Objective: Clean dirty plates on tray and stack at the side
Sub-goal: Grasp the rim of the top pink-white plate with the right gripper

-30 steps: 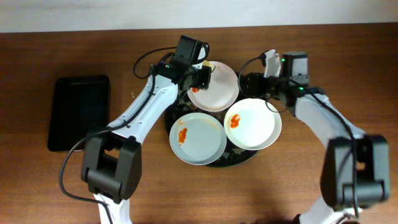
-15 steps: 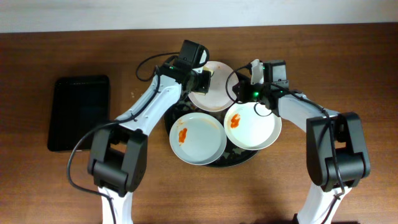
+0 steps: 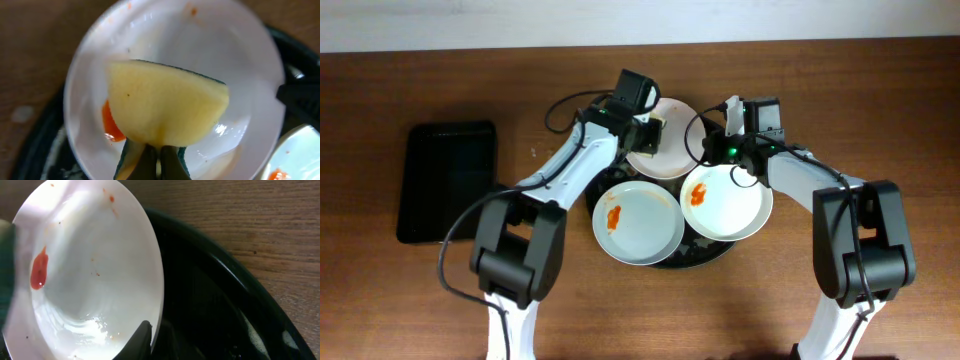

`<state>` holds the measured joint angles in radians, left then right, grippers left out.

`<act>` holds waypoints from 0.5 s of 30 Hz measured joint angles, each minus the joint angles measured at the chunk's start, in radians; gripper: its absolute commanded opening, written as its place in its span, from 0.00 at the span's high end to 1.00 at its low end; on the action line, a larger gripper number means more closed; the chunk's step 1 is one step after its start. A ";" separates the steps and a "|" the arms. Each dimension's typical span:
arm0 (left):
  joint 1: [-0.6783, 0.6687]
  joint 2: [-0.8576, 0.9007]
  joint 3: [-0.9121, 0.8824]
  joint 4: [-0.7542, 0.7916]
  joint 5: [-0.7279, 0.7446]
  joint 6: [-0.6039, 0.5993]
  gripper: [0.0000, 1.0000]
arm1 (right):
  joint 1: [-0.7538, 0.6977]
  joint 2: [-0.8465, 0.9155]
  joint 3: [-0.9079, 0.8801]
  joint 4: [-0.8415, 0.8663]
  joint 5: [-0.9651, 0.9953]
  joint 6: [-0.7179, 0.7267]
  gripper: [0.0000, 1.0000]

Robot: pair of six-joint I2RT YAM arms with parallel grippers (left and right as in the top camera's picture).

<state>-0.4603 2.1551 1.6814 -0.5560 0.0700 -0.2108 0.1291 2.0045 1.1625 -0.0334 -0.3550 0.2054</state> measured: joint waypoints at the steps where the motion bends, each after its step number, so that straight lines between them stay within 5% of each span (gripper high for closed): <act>1: -0.004 0.011 0.000 0.000 0.000 0.000 1.00 | 0.000 0.000 0.000 0.000 0.000 0.000 0.82; 3: -0.014 0.032 0.000 0.002 0.000 0.000 1.00 | 0.000 0.000 0.000 0.000 0.000 -0.001 0.80; 7: -0.025 0.044 0.000 0.020 0.001 0.000 1.00 | 0.000 0.000 0.000 -0.002 0.005 0.001 0.93; 15: -0.026 0.044 0.000 0.034 0.008 0.000 1.00 | 0.000 0.000 0.001 -0.048 0.016 0.002 0.96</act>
<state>-0.4858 2.1994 1.6814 -0.5224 0.0780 -0.2108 0.1291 2.0045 1.1633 -0.0818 -0.3393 0.2070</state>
